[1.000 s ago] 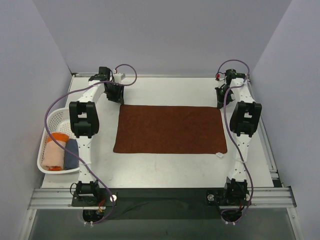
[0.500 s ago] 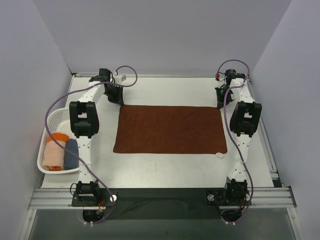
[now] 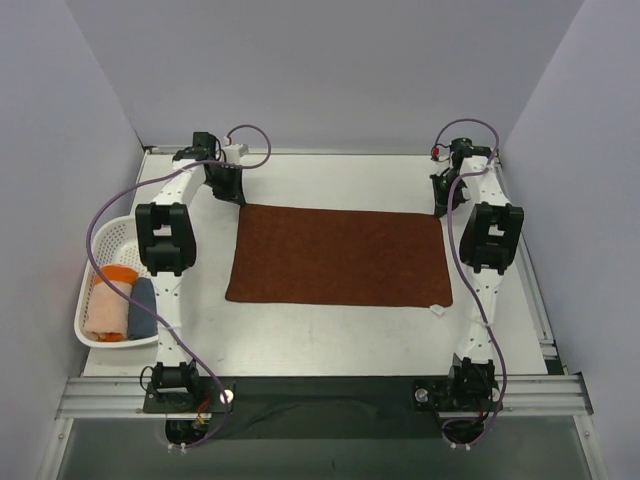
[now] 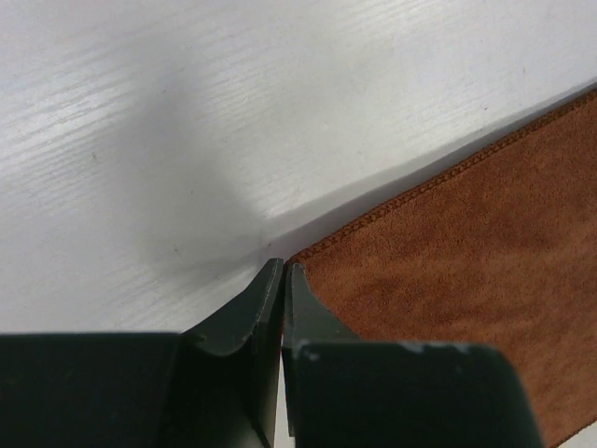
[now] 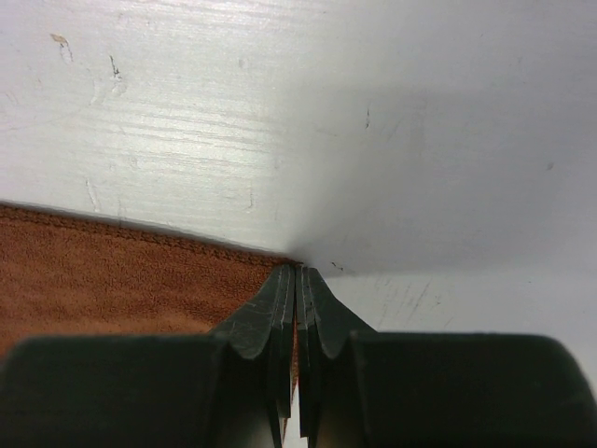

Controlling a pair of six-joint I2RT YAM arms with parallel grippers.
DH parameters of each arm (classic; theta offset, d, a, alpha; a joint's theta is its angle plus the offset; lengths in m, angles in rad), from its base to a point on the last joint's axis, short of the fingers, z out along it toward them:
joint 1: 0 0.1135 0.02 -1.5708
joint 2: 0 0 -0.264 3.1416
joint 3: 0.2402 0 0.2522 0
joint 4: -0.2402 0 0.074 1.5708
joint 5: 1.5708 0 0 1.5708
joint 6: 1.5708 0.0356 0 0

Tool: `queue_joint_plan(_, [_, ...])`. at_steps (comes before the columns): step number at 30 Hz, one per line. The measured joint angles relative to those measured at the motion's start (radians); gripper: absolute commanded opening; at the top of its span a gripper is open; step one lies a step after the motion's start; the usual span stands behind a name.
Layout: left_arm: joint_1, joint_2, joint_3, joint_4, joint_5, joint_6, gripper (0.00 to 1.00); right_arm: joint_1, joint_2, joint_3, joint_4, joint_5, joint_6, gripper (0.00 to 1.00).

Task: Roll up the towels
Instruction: Fold the towel

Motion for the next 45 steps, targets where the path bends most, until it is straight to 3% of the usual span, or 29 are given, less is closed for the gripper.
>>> queue_joint_plan(16, [0.045, -0.203, -0.140, -0.074, 0.082, 0.114, 0.00, 0.000, -0.246, -0.143, -0.023, -0.028, -0.041, 0.00])
queue_joint_plan(26, [0.082, -0.370, -0.438, -0.137, 0.110, 0.262, 0.00, -0.019, -0.373, -0.425, -0.040, -0.042, -0.097, 0.00])
queue_joint_plan(36, [0.069, -0.402, -0.711, -0.119, 0.111, 0.295, 0.00, -0.030, -0.392, -0.624, -0.032, -0.050, -0.132, 0.00])
queue_joint_plan(45, [0.043, -0.403, -0.743, -0.079, 0.107, 0.270, 0.00, -0.023, -0.391, -0.671, -0.001, -0.040, -0.134, 0.00])
